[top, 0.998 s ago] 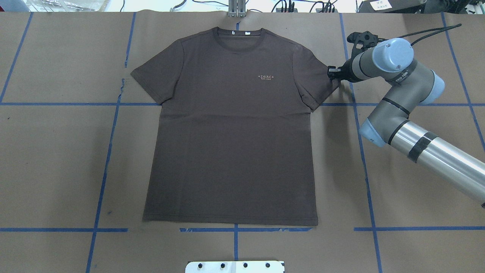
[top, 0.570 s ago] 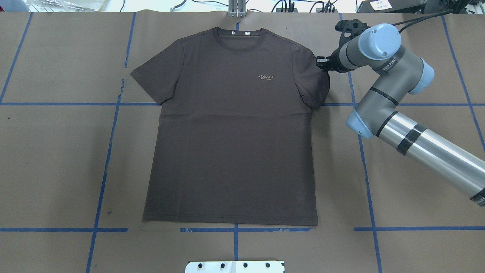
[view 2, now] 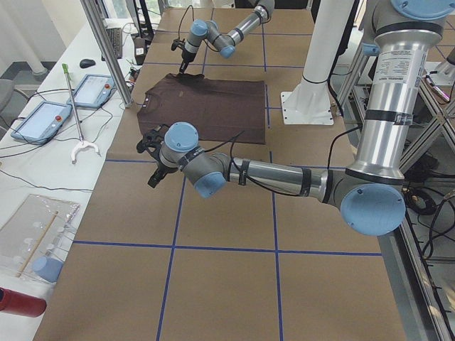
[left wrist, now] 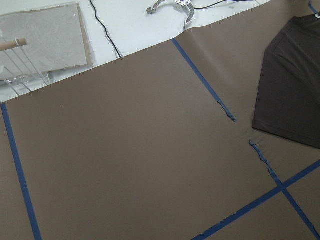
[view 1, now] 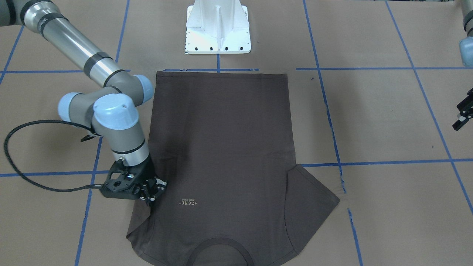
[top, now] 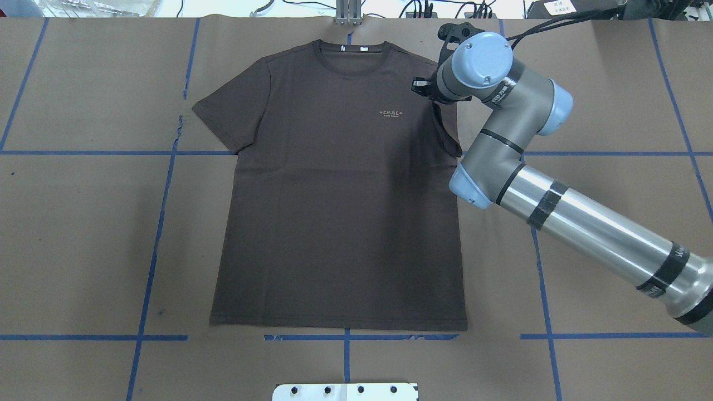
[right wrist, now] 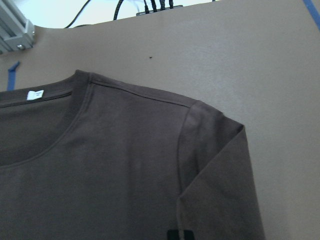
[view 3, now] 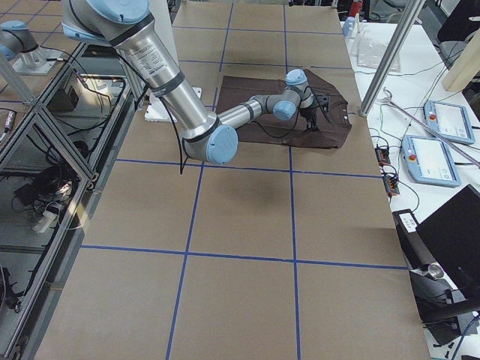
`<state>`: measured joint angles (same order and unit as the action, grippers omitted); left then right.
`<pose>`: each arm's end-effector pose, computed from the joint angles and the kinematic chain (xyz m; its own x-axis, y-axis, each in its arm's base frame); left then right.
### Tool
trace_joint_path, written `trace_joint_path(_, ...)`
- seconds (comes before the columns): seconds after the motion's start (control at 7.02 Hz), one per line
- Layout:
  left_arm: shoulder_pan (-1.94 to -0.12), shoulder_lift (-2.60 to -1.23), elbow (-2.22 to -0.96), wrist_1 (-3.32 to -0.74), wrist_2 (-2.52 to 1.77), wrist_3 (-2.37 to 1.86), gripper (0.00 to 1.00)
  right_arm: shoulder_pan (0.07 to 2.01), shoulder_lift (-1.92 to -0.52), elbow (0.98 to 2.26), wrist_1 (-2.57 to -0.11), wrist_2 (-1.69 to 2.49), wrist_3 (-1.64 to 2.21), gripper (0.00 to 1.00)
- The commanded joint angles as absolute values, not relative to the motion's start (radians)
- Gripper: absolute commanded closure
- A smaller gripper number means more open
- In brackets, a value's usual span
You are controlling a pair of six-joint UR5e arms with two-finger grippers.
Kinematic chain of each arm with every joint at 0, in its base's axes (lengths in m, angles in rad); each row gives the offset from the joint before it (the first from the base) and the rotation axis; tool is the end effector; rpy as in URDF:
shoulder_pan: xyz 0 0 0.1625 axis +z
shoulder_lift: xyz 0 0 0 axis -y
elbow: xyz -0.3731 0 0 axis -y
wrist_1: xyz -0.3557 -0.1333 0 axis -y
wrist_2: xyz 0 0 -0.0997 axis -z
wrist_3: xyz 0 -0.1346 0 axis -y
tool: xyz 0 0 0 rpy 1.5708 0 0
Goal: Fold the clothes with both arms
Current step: 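Fold the grasped sleeve inward over the shirt body with the right gripper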
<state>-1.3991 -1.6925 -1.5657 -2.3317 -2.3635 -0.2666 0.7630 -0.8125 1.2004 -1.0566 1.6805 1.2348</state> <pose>0.0545 -0.5335 0.4752 0.6056 0.4705 -0.6417 0.0522 0.7812 0.6221 -0.4620 -0.6058 0.3036 0.6291 0.1481 0.7631 -0.4422 0.8756 0.1946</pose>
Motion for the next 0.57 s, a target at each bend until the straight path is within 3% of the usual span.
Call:
trace_joint_path(0.0,-1.399,-1.689,-1.566,-2.332,-2.365,-0.265,0.00,0.730,-0.749,1.158,-1.065,1.646,1.247,1.00)
trace_joint_path(0.14,-1.399,-1.686,-1.566,-2.332,-2.365,-0.265,0.00,0.721,-0.730,1.146,-1.065,1.634,1.247,1.00)
trace_joint_path(0.29,-1.401,-1.684,-1.569,-2.332,-2.367,-0.268,0.00,0.718,-0.730,1.144,-1.065,1.634,1.243,0.57)
trace_joint_path(0.43,-1.399,-1.687,-1.574,-2.329,-2.365,-0.264,0.00,0.709,-0.732,1.144,-1.066,1.620,1.226,0.01)
